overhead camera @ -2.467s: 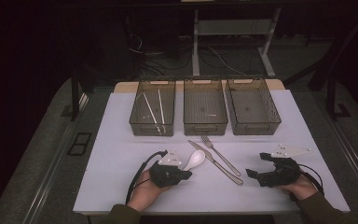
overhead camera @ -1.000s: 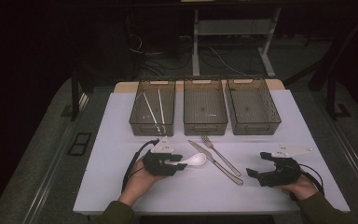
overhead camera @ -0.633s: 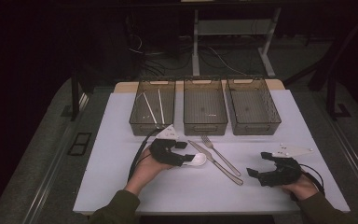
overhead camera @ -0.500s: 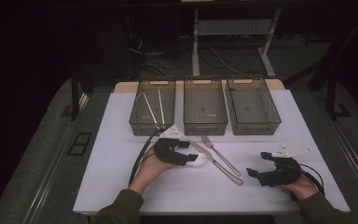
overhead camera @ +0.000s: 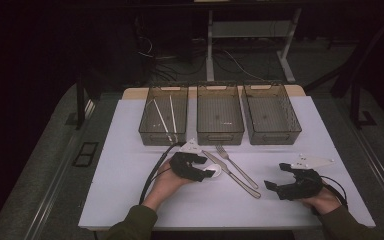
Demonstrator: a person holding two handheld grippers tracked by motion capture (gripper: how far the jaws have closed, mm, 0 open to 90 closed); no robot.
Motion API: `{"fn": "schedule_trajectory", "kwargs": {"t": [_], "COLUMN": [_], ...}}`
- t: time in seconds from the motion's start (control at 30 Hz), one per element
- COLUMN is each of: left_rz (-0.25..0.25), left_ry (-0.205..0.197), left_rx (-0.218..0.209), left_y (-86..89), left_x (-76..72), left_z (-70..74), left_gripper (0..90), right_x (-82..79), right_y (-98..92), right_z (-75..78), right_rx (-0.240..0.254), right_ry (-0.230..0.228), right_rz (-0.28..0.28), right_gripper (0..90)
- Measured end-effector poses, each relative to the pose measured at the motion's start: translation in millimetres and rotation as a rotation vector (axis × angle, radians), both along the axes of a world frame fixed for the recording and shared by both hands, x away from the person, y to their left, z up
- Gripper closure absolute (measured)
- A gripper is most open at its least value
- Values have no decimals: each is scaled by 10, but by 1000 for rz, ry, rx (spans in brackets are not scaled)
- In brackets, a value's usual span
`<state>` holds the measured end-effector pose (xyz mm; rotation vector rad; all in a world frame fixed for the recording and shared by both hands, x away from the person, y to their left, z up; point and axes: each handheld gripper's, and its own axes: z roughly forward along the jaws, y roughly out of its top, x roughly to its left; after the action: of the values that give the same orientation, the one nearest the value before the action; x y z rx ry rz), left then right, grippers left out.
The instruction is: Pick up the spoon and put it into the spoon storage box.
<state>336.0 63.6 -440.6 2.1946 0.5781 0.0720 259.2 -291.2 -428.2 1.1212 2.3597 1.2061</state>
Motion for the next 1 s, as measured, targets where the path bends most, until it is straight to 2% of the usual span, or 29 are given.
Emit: {"fn": "schedule_trajectory", "kwargs": {"t": [0.43, 0.57, 0.6, 0.7, 0.8, 0.9, 1.0], "left_rz": [-18, -42, -52, -54, -77, -101, -105], "left_ry": [19, 14, -8, -6, -26, -67, -71], "left_rx": [46, 73, 83, 83, 100, 137, 145], "left_y": [-40, -69, -78, -99, -123, -146, -150], "left_x": [-3, -26, -32, -66, -97, -127, -137], "left_z": [-67, -84, -85, -84, -81, -72, -64], "left_gripper": [484, 506, 510, 544, 565, 570, 584], "right_x": [-2, -1, -2, -2, -1, -2, -2], "right_y": [4, 4, 3, 1, 0, 1, 2], "right_z": [-1, -1, -1, -1, -1, -1, -2], "right_rx": [-5, -5, -6, -7, -7, -9, -10], "right_ry": [-2, -2, -2, -2, -2, -2, -2], "right_rz": [2, 1, 0, 0, -1, -1, -1], "right_gripper": [133, 133, 134, 134, 134, 134, 134]}}
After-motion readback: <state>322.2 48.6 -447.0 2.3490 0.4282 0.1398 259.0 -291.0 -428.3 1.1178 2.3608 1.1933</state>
